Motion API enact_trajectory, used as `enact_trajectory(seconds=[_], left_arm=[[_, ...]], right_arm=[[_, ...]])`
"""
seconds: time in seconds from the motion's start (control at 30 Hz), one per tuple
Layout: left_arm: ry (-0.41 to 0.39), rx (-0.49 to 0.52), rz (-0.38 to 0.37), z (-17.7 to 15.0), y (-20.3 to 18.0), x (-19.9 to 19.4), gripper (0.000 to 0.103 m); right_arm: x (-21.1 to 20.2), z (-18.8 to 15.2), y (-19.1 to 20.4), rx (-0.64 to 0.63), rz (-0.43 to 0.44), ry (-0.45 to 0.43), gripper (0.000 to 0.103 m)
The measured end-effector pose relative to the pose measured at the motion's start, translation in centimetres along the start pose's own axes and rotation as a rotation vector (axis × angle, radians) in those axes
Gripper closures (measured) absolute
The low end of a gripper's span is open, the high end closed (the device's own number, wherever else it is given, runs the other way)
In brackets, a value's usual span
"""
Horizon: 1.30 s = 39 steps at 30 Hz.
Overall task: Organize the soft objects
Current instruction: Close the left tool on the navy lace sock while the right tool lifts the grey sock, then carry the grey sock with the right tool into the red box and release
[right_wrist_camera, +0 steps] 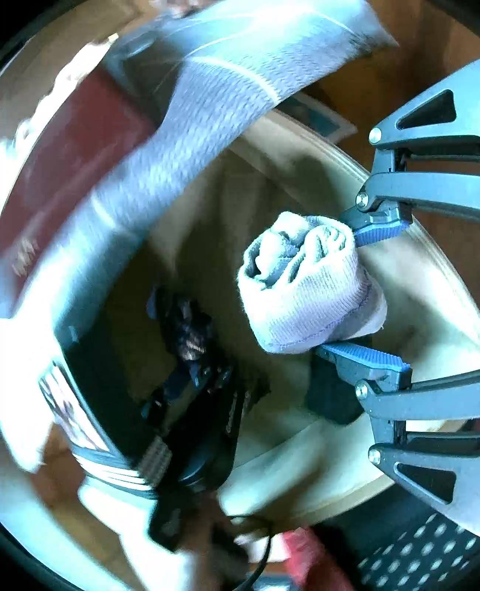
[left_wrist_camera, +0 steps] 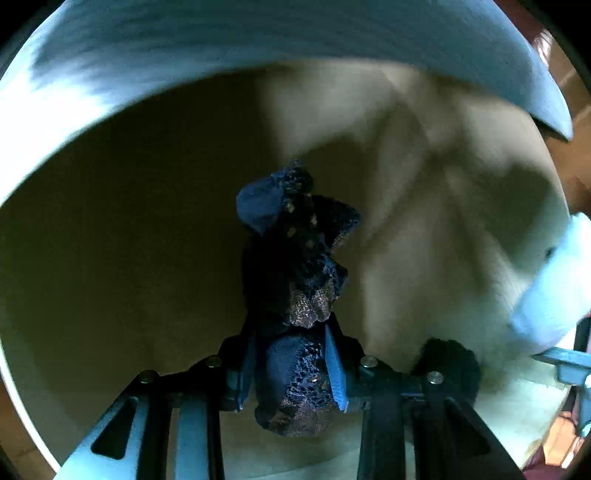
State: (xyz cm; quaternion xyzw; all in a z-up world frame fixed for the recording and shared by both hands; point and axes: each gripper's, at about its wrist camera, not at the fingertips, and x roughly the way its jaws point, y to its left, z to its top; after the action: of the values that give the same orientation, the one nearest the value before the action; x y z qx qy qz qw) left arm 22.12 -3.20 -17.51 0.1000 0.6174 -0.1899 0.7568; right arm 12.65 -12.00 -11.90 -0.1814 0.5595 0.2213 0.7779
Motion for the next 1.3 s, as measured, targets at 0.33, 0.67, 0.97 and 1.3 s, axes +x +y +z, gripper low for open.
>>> enact_trajectory(seconds=[0.33,0.67,0.97,1.3], left_arm=[[0.035,-0.073,-0.069,1.1,2.4,0.0,0.070],[-0.067,-0.072,-0.055,-0.3,3.3,-2.0,0.070],[-0.081,-0.092,-0.067,-0.7,3.6,-1.9,0.070],[-0.063,-0.115,-0.087,-0.2,3.1,-0.9,0.070]], right_arm=[[-4.6,-1.5,-5.8,0.304,0.171,-0.204,0.054],[-14.6,1.8,-10.4,0.402,0.031,-0.399,0.054],[-14.2,9.5,-16.1,0.486,0.015,-0.422,0.054],[-12.5,17.8,-19.0,0.513,0.028,-0.436,0.054]])
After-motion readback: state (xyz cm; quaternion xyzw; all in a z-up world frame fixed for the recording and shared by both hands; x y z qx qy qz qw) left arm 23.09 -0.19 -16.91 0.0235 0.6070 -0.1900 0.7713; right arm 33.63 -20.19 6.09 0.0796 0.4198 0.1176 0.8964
